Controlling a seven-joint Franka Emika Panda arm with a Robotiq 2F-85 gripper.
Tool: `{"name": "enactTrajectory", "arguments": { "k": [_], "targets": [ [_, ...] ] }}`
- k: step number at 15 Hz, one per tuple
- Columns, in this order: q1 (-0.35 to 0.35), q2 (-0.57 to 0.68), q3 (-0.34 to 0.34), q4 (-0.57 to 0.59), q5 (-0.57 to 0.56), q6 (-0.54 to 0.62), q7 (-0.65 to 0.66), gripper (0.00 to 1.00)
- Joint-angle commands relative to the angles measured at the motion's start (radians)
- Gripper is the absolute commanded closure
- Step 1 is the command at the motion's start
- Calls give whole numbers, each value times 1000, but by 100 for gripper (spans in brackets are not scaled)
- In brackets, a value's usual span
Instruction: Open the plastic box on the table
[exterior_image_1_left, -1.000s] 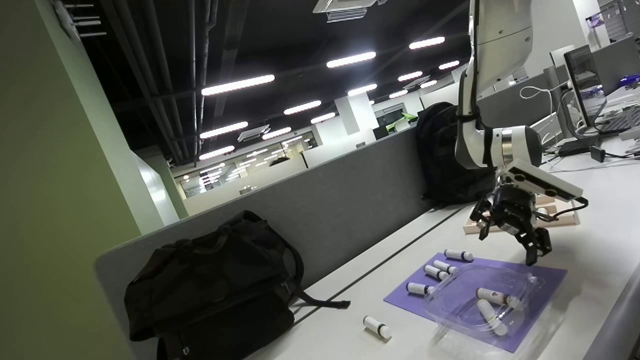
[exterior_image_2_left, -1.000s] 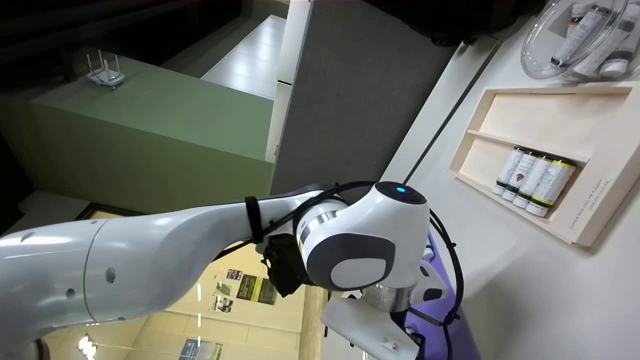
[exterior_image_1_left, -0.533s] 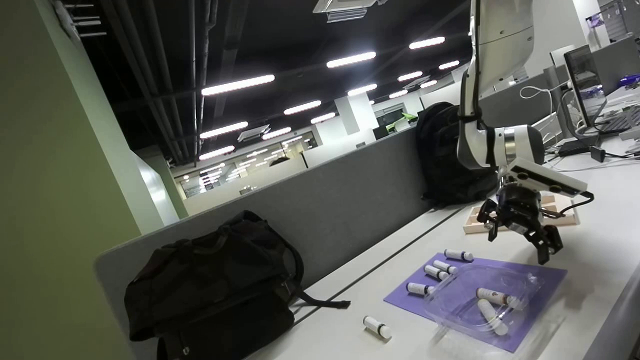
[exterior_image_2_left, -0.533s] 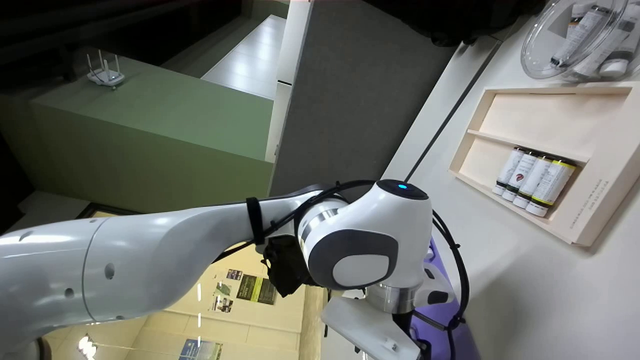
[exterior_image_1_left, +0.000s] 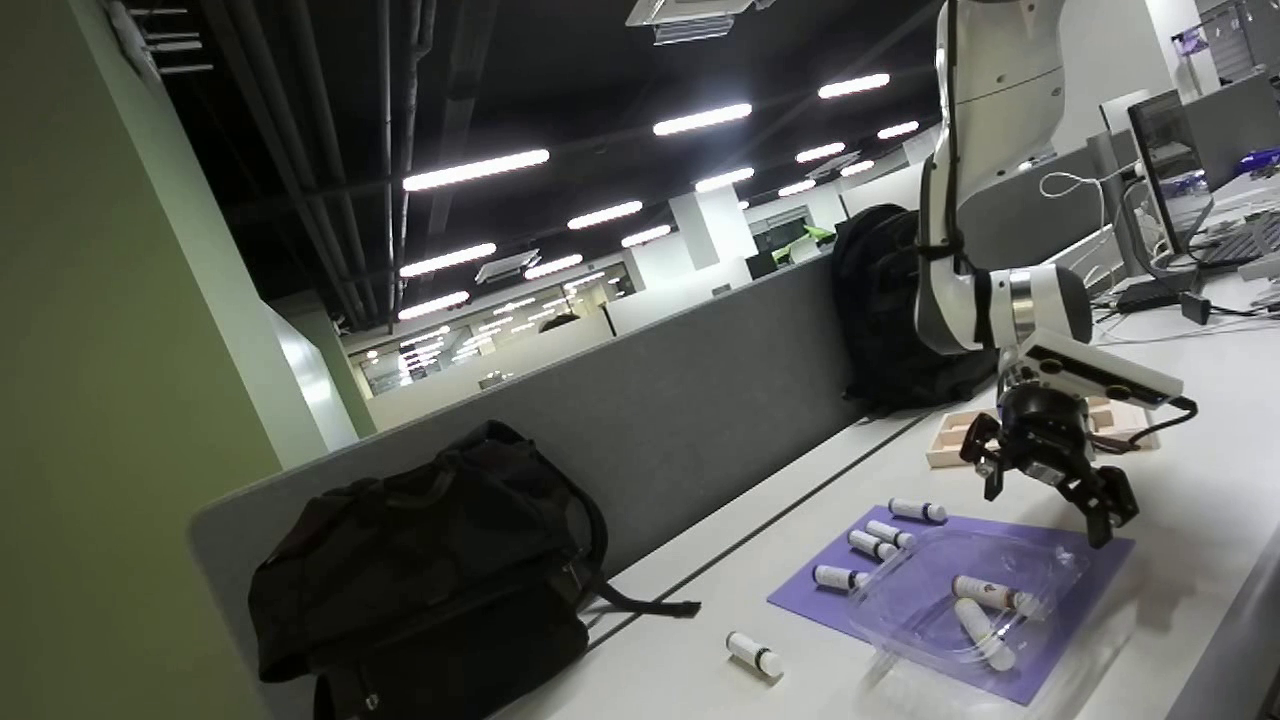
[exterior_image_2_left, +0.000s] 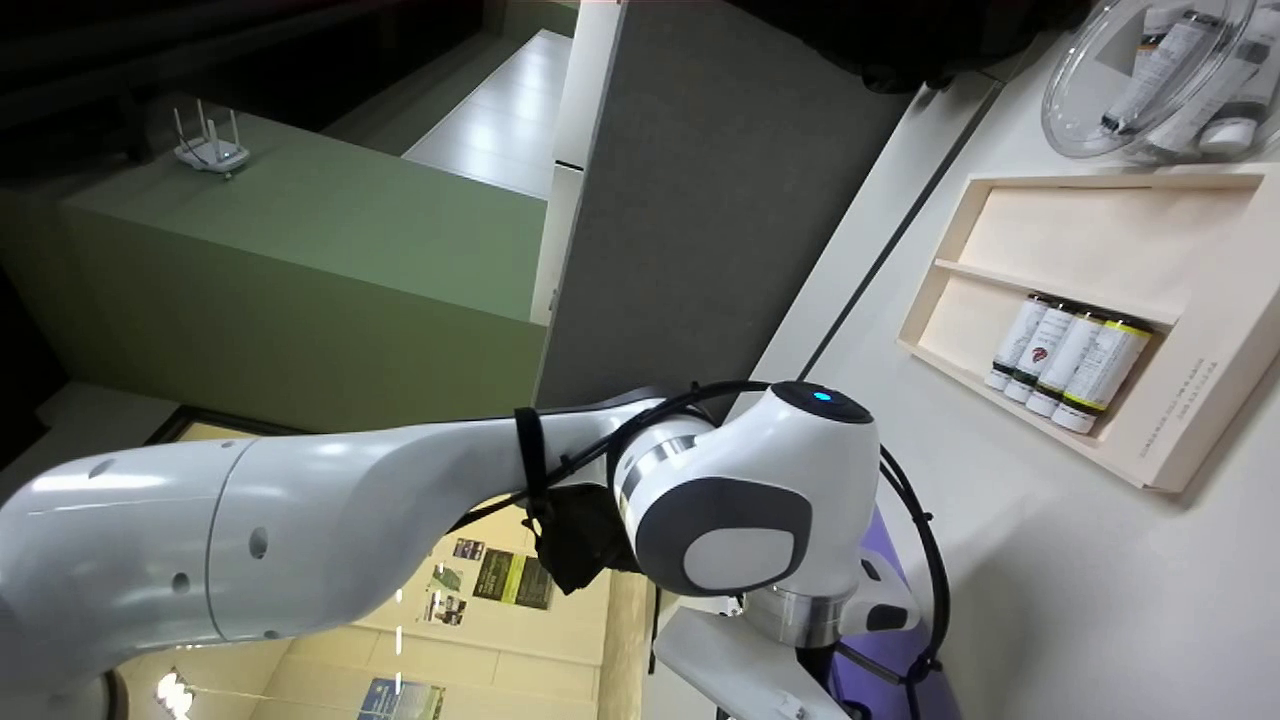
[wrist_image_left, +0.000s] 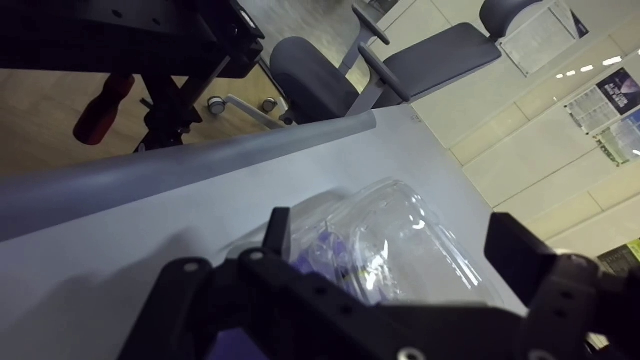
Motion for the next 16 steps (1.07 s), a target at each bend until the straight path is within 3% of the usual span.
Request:
{"name": "enactTrajectory", "arguments": {
  "k": [1, 16],
  "targets": [
    [0, 0, 12, 12, 5, 2, 6, 0],
    [-9, -17, 18, 6, 85, -18, -199, 0]
  ]
}}
